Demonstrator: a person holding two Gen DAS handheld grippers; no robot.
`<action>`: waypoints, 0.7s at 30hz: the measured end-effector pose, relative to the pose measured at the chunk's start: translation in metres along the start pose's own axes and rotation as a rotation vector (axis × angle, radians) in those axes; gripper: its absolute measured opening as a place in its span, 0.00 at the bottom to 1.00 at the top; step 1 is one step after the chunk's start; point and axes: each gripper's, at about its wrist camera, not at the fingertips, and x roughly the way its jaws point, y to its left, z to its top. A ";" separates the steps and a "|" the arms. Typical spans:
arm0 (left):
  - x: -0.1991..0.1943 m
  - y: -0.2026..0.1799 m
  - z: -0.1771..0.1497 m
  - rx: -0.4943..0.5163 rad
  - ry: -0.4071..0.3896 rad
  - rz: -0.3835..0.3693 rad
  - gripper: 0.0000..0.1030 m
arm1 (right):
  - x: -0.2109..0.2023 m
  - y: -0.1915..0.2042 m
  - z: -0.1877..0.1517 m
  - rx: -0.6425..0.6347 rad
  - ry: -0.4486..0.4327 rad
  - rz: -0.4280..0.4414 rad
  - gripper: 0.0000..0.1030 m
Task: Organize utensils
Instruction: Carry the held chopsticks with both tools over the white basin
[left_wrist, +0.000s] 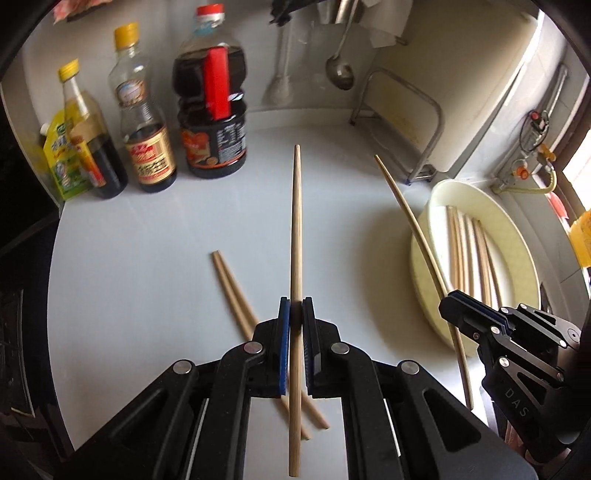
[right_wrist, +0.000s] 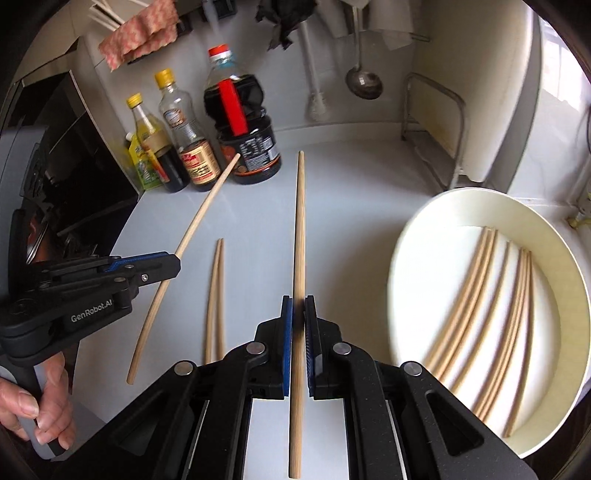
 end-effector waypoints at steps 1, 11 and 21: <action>0.000 -0.012 0.006 0.022 -0.006 -0.017 0.07 | -0.006 -0.012 0.000 0.023 -0.010 -0.020 0.06; 0.034 -0.139 0.044 0.233 0.043 -0.195 0.07 | -0.047 -0.143 -0.020 0.307 -0.065 -0.194 0.06; 0.093 -0.221 0.057 0.330 0.158 -0.253 0.07 | -0.032 -0.212 -0.044 0.452 -0.004 -0.224 0.06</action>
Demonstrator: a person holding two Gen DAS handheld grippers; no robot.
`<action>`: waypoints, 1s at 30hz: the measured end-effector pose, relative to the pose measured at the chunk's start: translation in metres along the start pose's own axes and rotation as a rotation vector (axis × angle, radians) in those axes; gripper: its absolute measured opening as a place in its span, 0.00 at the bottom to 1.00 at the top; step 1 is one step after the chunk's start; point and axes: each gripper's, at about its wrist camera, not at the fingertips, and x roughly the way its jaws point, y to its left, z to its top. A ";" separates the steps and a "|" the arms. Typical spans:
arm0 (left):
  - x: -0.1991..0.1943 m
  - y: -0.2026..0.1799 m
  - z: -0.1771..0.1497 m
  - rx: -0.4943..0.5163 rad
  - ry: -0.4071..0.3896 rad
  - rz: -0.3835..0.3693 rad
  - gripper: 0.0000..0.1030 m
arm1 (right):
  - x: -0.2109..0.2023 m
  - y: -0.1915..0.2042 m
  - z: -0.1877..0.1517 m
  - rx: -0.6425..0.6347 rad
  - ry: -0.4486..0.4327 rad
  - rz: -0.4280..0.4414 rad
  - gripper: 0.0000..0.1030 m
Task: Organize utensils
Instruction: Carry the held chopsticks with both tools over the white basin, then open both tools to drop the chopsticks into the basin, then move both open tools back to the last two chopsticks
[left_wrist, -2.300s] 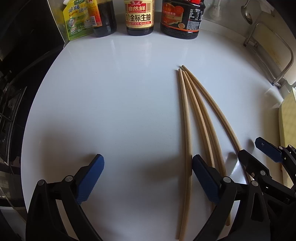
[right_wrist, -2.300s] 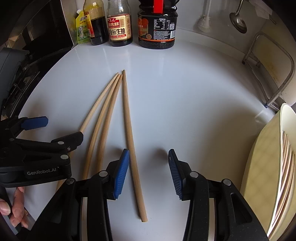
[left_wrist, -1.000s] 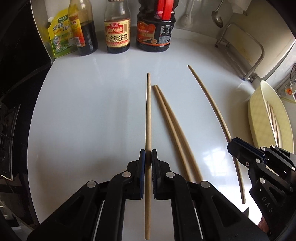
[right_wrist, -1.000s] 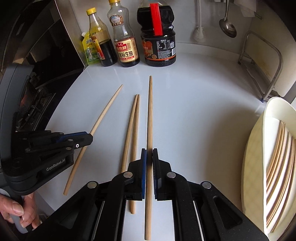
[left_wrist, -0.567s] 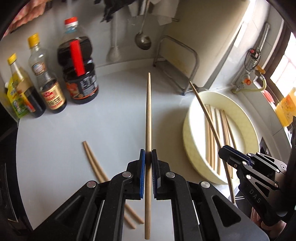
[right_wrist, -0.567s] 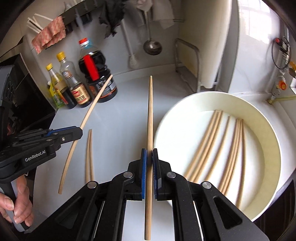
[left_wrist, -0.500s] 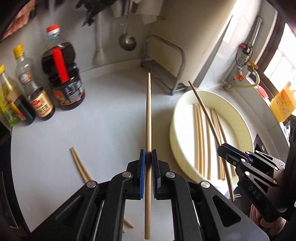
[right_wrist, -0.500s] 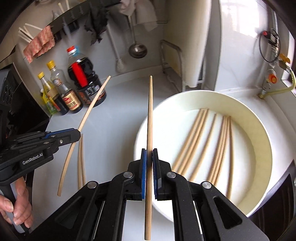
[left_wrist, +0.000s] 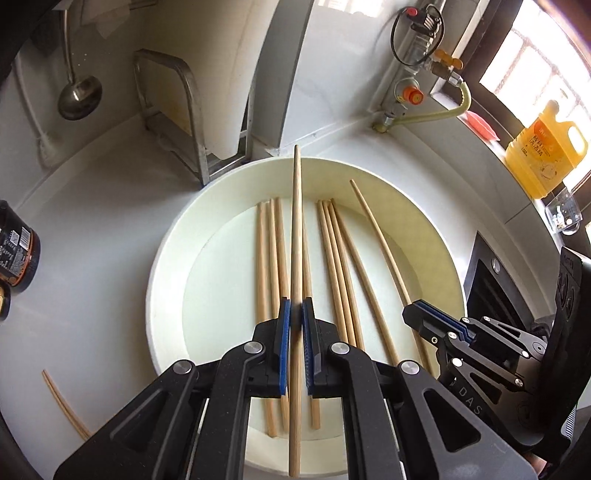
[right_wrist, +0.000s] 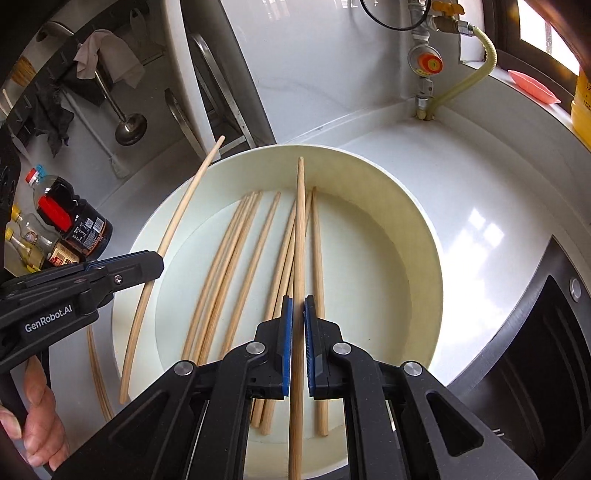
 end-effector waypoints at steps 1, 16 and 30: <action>0.007 -0.002 0.002 0.003 0.014 0.003 0.07 | 0.003 -0.001 0.000 0.006 0.002 0.003 0.06; 0.046 -0.002 0.006 0.012 0.100 0.053 0.10 | 0.028 -0.010 0.004 0.033 0.036 0.002 0.06; 0.017 0.012 -0.002 -0.024 0.044 0.103 0.48 | 0.011 -0.009 -0.002 0.025 0.011 -0.013 0.07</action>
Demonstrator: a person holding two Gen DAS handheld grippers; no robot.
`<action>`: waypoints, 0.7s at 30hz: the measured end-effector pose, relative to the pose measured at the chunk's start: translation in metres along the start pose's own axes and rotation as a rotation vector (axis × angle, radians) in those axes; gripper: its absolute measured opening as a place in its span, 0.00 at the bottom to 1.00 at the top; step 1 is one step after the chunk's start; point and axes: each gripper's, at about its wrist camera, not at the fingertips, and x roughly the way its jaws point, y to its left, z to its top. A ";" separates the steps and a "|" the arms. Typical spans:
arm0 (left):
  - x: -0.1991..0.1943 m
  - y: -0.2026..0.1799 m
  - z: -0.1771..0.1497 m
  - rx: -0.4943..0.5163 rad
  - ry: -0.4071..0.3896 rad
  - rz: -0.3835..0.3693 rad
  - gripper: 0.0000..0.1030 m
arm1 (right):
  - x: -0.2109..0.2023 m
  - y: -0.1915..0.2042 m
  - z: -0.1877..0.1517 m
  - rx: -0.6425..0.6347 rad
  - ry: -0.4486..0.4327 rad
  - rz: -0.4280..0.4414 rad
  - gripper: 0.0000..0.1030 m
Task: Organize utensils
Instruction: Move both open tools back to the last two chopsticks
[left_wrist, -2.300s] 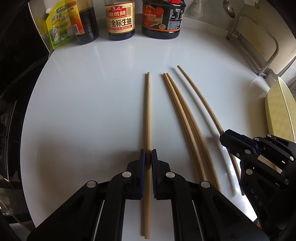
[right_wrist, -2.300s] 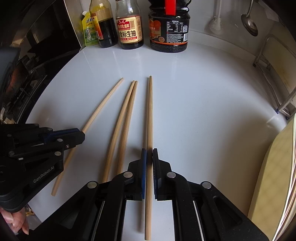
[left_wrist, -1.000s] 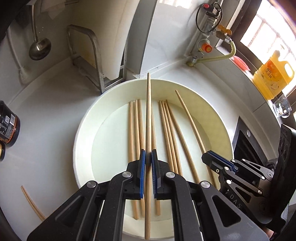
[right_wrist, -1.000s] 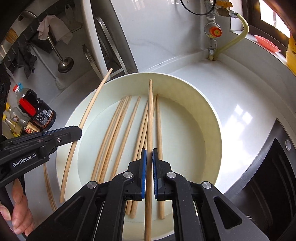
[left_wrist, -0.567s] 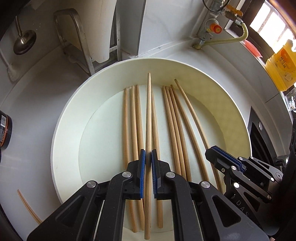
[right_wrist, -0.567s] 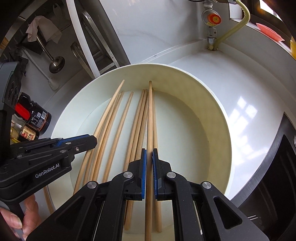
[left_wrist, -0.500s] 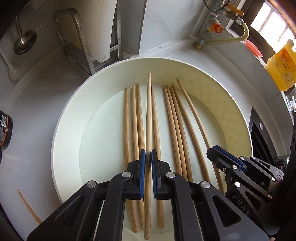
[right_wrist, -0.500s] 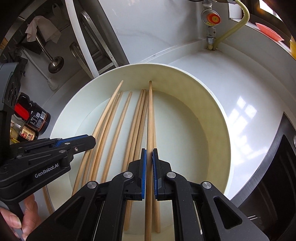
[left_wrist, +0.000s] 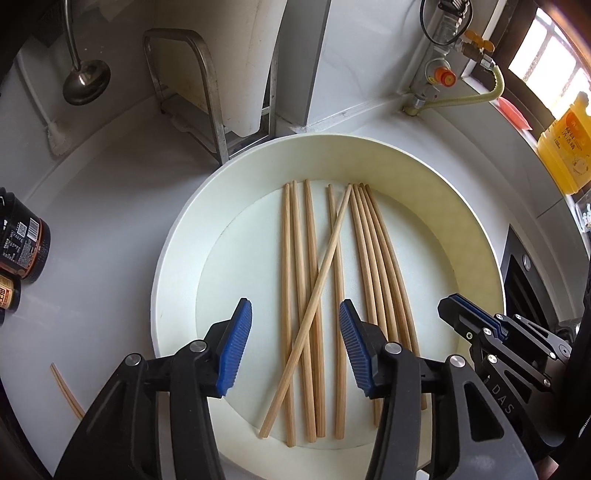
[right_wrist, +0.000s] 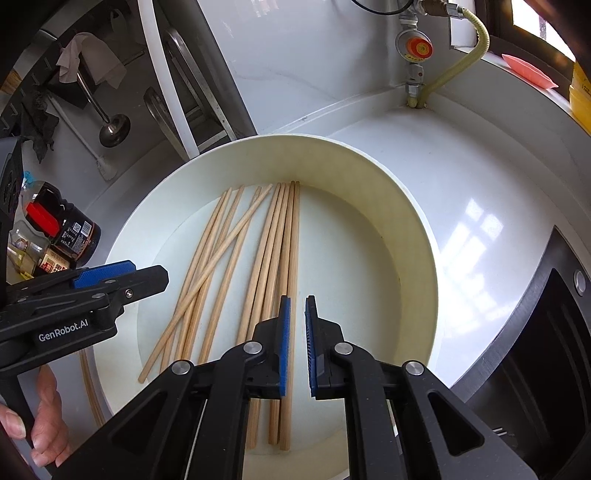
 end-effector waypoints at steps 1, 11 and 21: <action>-0.002 0.001 -0.002 -0.004 -0.002 0.003 0.49 | -0.001 0.001 -0.001 0.000 -0.001 0.001 0.07; -0.033 0.017 -0.019 -0.037 -0.050 0.023 0.53 | -0.020 0.017 -0.006 -0.041 -0.023 0.007 0.11; -0.067 0.043 -0.047 -0.072 -0.099 0.051 0.57 | -0.036 0.053 -0.021 -0.113 -0.024 0.024 0.13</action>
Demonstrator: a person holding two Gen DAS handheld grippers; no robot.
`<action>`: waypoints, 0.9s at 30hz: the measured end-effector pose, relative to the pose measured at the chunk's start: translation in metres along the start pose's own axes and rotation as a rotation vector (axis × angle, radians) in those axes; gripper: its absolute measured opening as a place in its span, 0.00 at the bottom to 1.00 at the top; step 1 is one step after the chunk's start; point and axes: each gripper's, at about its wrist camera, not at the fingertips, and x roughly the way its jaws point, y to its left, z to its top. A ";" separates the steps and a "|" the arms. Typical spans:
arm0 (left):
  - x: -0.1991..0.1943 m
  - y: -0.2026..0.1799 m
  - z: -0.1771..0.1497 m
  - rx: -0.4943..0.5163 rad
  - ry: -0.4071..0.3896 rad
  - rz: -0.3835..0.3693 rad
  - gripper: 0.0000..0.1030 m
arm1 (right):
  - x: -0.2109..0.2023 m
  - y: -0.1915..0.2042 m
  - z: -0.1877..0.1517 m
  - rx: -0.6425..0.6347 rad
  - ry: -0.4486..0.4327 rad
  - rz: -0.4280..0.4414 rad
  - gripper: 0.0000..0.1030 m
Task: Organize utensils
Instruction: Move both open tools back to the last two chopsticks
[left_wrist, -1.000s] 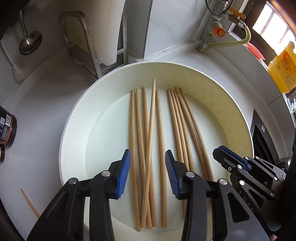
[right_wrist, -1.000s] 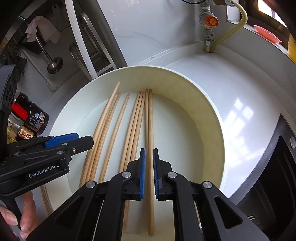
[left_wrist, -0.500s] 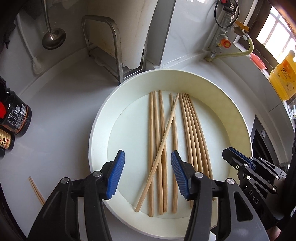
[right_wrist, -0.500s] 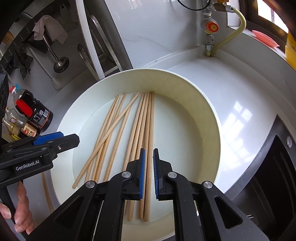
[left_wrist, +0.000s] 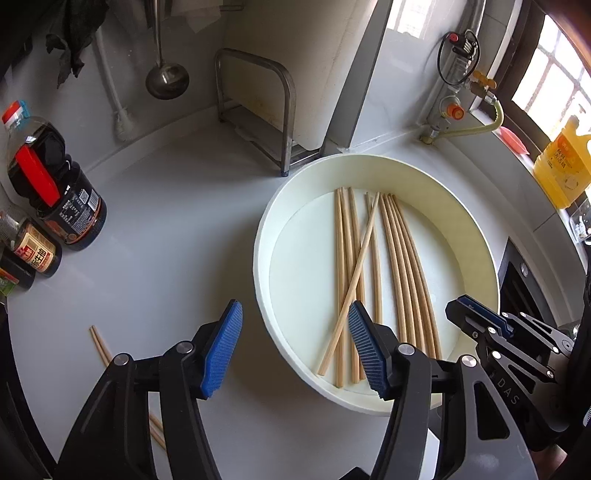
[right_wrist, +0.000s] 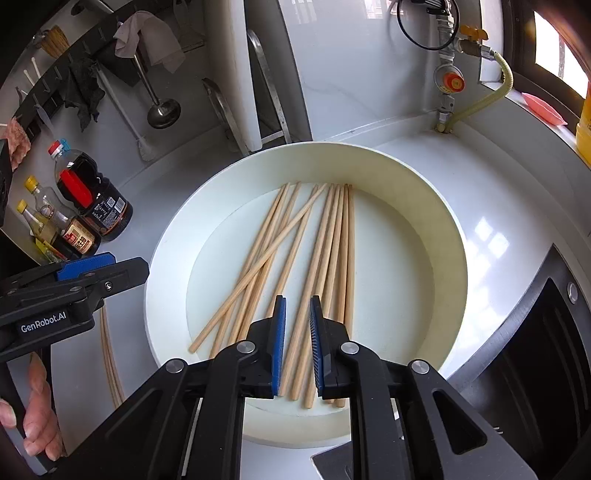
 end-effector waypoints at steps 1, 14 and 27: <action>-0.003 0.004 -0.003 -0.005 -0.003 0.004 0.57 | -0.001 0.005 -0.001 -0.009 0.002 0.003 0.13; -0.037 0.074 -0.046 -0.108 -0.051 0.092 0.64 | -0.001 0.082 -0.010 -0.158 0.026 0.056 0.20; -0.053 0.153 -0.100 -0.299 -0.035 0.192 0.72 | 0.011 0.167 -0.024 -0.339 0.069 0.144 0.28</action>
